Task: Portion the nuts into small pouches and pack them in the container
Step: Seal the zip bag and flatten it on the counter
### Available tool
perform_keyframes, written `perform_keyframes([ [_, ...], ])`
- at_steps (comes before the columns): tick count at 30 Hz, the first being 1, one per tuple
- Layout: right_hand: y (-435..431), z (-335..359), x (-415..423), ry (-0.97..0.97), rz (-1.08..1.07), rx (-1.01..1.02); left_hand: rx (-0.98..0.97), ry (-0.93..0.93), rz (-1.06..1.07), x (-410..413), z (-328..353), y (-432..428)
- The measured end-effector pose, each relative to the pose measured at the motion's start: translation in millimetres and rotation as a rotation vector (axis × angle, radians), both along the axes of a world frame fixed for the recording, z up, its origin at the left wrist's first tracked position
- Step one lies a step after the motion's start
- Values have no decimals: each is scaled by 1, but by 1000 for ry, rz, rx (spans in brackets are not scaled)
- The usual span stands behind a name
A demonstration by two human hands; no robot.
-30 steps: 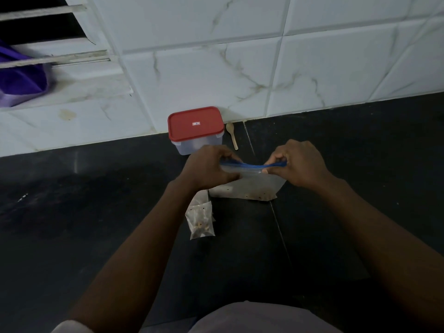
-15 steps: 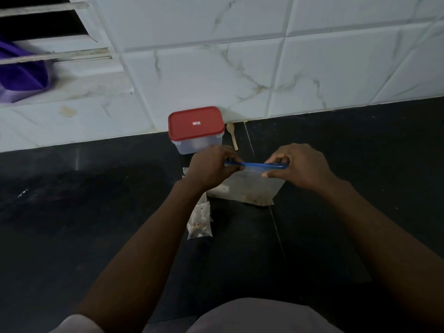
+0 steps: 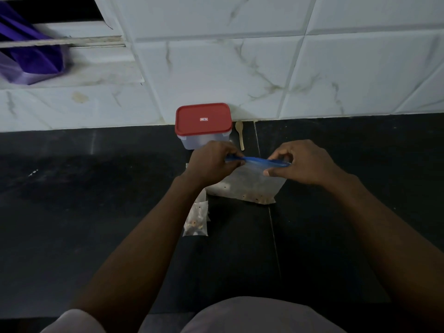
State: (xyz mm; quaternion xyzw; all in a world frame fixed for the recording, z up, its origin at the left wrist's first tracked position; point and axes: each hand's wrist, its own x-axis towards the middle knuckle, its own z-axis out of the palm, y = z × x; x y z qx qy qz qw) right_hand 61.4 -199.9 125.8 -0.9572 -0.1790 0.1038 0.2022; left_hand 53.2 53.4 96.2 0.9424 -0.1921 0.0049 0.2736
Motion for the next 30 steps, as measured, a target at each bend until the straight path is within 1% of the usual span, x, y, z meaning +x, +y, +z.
perform_keyframes([
  [2,-2,4,5,36,20,-5,12,-24,27,3,-1,-2],
  [3,-2,5,7,18,28,-10,11,-34,35,4,-1,-2],
  [7,-2,4,12,-160,-2,5,-18,-87,46,7,0,-3],
  [11,1,-1,14,-393,-14,4,-59,-177,5,8,-4,0],
  [13,1,-6,11,-440,-22,-4,-68,-218,-18,4,-10,2],
  [14,0,-10,8,-432,-8,-4,-62,-236,-30,1,-15,2],
  [16,-3,-21,-1,-340,41,0,-36,-231,-52,-8,-28,4],
  [17,-5,-27,-6,-267,55,1,-25,-189,-66,-12,-34,4],
  [19,-10,-39,-16,-89,55,-12,-9,-50,-120,-24,-44,3],
  [22,-13,-51,-27,182,72,-83,37,189,-215,-47,-54,-5],
  [24,-14,-59,-33,301,89,-155,71,304,-225,-61,-66,-10],
  [27,-16,-74,-44,380,101,-203,142,408,-203,-80,-87,-17],
  [30,-18,-91,-59,379,100,-219,180,391,-169,-99,-105,-20],
])
